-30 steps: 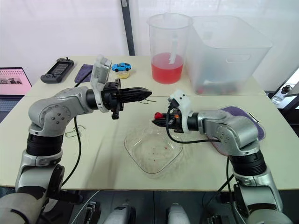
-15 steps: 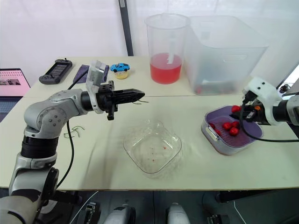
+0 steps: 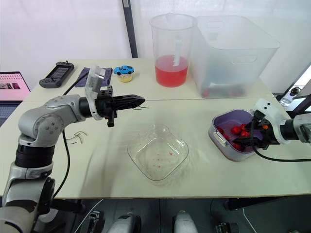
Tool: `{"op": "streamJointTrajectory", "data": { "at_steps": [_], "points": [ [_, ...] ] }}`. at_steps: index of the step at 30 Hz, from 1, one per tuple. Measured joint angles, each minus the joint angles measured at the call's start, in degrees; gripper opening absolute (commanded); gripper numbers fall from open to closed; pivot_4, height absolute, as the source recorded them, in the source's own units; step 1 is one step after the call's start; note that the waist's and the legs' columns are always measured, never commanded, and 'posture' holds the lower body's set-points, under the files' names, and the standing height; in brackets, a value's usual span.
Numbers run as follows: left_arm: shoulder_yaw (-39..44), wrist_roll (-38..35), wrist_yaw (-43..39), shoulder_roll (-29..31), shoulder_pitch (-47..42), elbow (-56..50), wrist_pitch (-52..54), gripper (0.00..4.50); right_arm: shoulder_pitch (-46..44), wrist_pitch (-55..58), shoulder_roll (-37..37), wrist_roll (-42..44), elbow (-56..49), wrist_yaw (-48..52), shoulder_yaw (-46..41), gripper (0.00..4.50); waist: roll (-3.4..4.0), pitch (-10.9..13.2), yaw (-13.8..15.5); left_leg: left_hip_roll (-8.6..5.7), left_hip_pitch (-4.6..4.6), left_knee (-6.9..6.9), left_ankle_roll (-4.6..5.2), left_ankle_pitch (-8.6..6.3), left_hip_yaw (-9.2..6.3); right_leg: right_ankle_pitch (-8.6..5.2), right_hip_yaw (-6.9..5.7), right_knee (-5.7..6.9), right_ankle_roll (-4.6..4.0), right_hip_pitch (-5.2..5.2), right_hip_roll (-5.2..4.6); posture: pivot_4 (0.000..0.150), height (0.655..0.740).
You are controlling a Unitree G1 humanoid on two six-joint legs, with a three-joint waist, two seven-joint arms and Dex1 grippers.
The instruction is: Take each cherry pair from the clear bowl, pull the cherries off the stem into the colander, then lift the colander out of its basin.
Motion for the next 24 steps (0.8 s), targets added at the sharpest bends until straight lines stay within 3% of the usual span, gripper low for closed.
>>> {"op": "streamJointTrajectory", "data": {
  "at_steps": [4, 8, 12, 19, 24],
  "points": [
    [2.96, -0.75, 2.28, 1.63, 1.93, -1.43, 1.15, 0.00, -9.42, 0.15, 0.90, 3.71, -2.45, 4.26, -1.88, 4.43, 0.08, -0.01, -0.42, 0.06, 0.02, -0.07, 0.01, -0.01, -0.01, 0.00, 0.03, 0.00, 0.00, -0.04, 0.08, 0.150, 0.7337],
    [6.29, -2.34, 5.81, 3.78, 7.02, -5.03, 3.71, 0.00, -21.15, 3.37, 8.46, 10.25, -8.69, 8.22, -0.06, 4.43, 0.07, -0.01, -0.49, 0.10, 0.02, -0.07, -0.01, 0.00, -0.04, 0.00, 0.04, -0.01, 0.00, -0.06, 0.11, 0.150, 0.7337],
    [10.15, -2.46, 10.02, 6.84, 15.05, -8.69, 6.65, 0.00, -26.49, 4.88, 14.69, 13.67, -13.83, 10.62, 4.28, 4.43, 0.01, 0.01, 0.18, 0.06, -0.06, -0.05, -0.02, 0.00, -0.15, 0.00, -0.08, -0.01, 0.00, -0.06, -0.04, 0.150, 0.7337],
    [19.88, -0.53, 15.65, 8.50, 31.96, -9.86, 5.54, 0.00, -32.55, -0.37, 21.60, 9.99, -9.68, 11.97, 9.36, 4.43, -0.01, 0.01, 1.32, 0.00, -0.04, -0.03, 0.01, -0.01, -0.12, 0.00, -0.07, -0.02, 0.00, -0.06, -0.11, 0.150, 0.7337],
    [20.76, 3.23, 17.04, 7.79, 38.59, -6.93, 1.90, 0.00, -33.37, -9.37, 23.75, 2.43, -4.43, 13.29, 13.77, 4.43, -0.01, 0.01, 1.67, -0.01, -0.05, -0.02, -0.03, 0.01, -0.13, 0.01, -0.10, 0.00, -0.02, -0.04, -0.11, 0.150, 0.7337]
  ]
}}
